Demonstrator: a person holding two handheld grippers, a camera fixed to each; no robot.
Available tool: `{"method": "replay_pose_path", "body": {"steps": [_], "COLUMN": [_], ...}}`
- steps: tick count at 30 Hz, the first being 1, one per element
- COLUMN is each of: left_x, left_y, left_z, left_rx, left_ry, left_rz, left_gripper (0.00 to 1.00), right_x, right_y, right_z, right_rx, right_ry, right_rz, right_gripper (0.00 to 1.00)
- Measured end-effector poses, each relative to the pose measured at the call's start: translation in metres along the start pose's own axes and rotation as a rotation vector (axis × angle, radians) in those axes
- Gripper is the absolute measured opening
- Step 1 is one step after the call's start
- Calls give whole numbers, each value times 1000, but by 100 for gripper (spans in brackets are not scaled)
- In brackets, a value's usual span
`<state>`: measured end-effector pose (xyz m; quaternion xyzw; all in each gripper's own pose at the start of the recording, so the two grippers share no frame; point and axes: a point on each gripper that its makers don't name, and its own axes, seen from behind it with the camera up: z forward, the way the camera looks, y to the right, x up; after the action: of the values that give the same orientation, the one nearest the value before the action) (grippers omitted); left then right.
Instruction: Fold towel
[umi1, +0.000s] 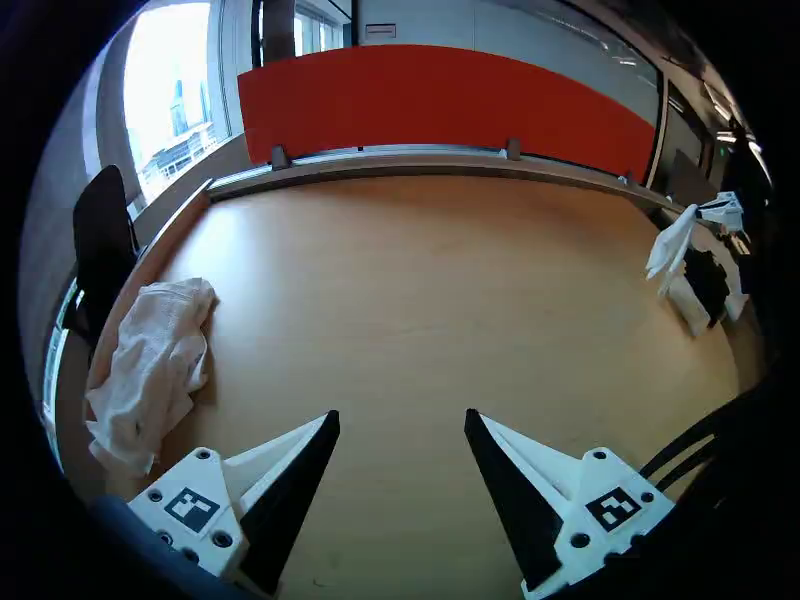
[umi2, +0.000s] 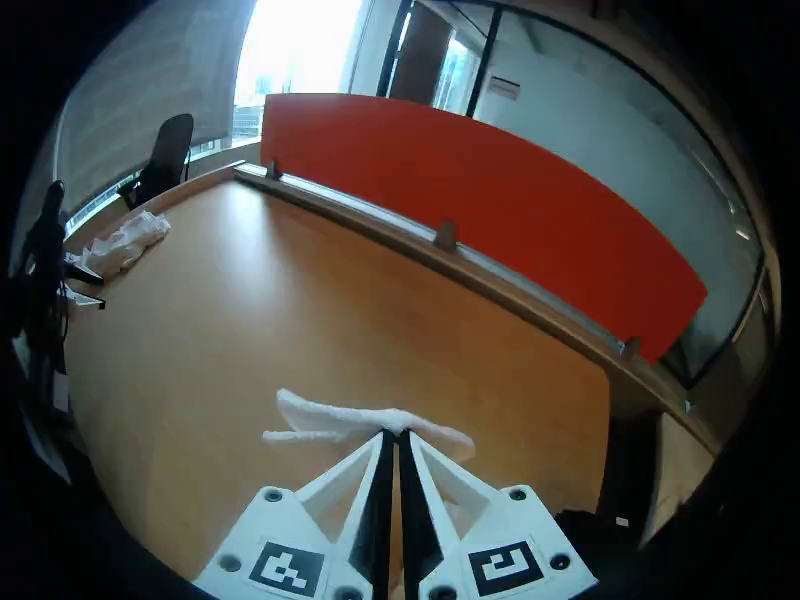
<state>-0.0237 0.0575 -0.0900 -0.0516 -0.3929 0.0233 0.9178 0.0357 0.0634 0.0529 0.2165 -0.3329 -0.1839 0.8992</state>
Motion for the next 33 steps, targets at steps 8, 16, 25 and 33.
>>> {"method": "replay_pose_path", "body": {"steps": [8,16,25,33], "left_x": [-1,-1,0,1], "left_y": [3,6,8,11], "left_z": [1,1,2,3], "left_rx": [7,10,13,16], "left_ry": [-4,-7,-11,-14], "left_rz": [-3,1,8,11], "left_gripper": [93,93,93,93], "right_x": [-10,-13,-21,-25], "right_y": [34,68,100,114], "right_z": [2,0,0,1], "right_rx": [-40,-82,-118,-130], "right_ry": [-23,-32,-55,-69], "right_rz": [13,37,49,54], "right_gripper": [4,4,4,4]}}
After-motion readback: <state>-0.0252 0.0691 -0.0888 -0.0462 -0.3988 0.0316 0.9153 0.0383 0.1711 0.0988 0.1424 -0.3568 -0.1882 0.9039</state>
